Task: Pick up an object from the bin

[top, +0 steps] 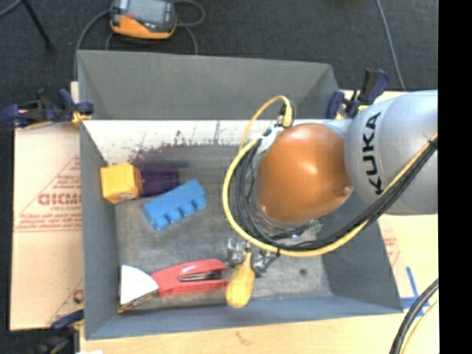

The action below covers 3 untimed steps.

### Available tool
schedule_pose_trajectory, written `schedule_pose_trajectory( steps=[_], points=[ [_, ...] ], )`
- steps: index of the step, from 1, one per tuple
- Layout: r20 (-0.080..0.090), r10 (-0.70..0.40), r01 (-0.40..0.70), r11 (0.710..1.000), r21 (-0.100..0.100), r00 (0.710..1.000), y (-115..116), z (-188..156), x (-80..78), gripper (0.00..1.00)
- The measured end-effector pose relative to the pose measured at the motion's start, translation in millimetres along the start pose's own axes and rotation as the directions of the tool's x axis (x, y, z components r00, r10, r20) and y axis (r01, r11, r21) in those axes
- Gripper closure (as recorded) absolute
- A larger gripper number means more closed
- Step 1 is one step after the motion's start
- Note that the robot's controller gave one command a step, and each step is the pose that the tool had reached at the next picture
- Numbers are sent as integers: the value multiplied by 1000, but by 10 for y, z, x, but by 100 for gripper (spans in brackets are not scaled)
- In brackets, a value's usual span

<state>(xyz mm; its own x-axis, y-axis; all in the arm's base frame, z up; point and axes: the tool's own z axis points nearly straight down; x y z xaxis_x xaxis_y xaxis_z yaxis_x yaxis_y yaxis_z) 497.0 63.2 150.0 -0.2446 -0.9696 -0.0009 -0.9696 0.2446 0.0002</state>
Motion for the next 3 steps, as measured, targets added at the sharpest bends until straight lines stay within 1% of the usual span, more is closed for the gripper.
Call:
schedule_pose_trajectory(
  steps=[1, 2, 3],
  points=[
    [-1, -6, 6, 1000, -5, 1000, 61, -493, 14, 100],
    [6, 32, -32, 999, 16, 999, -36, -416, 260, 100],
    [3, 46, -46, 999, 8, 999, -42, -238, 339, 100]
  ],
)
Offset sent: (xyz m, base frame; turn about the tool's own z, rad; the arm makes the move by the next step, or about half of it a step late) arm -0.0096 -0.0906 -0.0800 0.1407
